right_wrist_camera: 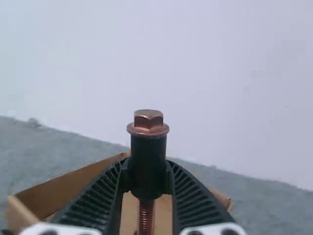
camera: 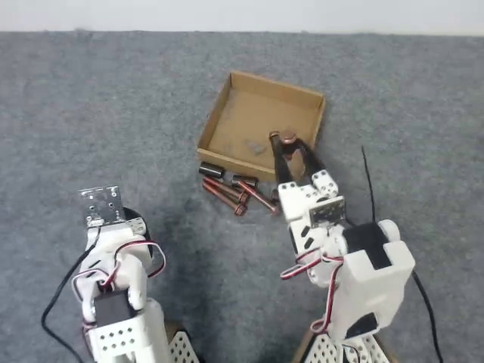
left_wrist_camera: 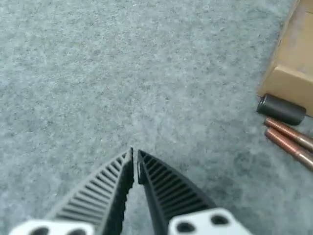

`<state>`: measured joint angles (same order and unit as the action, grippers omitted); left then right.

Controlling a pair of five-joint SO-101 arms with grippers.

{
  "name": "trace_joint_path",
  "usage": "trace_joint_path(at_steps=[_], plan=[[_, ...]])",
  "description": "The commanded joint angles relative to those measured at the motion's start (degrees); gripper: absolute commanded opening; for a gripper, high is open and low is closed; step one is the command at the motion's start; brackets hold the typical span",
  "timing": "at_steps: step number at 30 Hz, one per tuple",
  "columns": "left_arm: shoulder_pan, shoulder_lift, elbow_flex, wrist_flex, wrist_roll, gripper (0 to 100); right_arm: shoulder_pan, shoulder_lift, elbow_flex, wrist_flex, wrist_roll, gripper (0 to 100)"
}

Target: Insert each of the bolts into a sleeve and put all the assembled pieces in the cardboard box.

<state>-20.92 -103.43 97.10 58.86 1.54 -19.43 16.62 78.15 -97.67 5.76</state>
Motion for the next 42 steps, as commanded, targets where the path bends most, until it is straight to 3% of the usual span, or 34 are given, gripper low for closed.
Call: trace_joint_path(at_steps=[1, 12, 21, 42], plan=[[-0.26, -0.88, -0.57, 0.62, -0.70, 1, 2.24, -8.48, -4.48, 1.98, 0.88, 0.7], [-0.26, -0.88, -0.57, 0.53, -0.79, 1, 4.18, -28.35, -19.87, 51.65, 0.62, 0.7], [-0.26, -0.88, -0.57, 0.35, -0.79, 1, 3.82, -29.23, -40.00, 94.90, 0.53, 0.7], [-0.26, -0.88, -0.57, 0.09, -0.88, 1, 3.91, 9.19, -84.04, 134.02, 0.35, 1.0]])
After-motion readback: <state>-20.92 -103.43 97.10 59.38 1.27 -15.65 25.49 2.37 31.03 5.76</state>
